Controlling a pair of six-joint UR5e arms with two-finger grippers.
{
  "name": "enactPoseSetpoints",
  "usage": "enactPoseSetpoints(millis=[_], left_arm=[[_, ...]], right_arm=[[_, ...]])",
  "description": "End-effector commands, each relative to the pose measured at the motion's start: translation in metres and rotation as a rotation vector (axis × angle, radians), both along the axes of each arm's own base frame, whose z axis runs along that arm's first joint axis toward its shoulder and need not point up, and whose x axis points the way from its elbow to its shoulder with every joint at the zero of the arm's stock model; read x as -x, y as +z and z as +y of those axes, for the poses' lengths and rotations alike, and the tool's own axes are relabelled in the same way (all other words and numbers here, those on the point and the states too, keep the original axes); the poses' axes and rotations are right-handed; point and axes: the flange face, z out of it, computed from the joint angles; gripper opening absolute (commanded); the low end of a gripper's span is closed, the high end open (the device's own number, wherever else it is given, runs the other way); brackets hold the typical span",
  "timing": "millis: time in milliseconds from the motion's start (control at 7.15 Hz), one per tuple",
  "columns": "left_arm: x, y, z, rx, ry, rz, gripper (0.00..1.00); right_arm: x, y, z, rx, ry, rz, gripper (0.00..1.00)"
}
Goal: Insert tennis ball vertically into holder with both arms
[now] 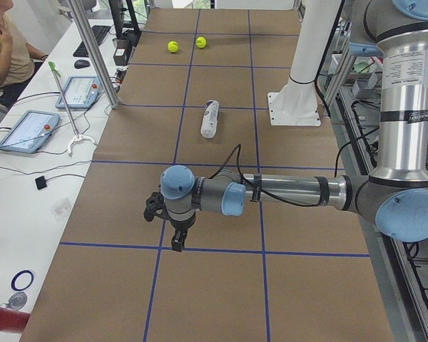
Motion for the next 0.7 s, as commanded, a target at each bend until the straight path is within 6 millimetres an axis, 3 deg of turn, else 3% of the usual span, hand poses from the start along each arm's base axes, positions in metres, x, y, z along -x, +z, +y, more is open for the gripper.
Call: enactPoseSetpoints(millis=[0,140,559], left_arm=[[0.002,-0.015,-0.008,-0.039,-0.007,-0.039,1.0],[0.002,-0.03,-0.012,-0.068,-0.009,-0.037,1.0],[-0.003,-0.121,-0.081,-0.306,-0.008,-0.021,1.0]], right_arm=[[0.0,-0.009,-0.009,-0.026,0.001,0.004,0.99],[0.0,-0.012,-0.01,-0.045,0.001,0.003,0.99],[0.0,-0.013,-0.013,-0.12,-0.008,-0.002,0.99]])
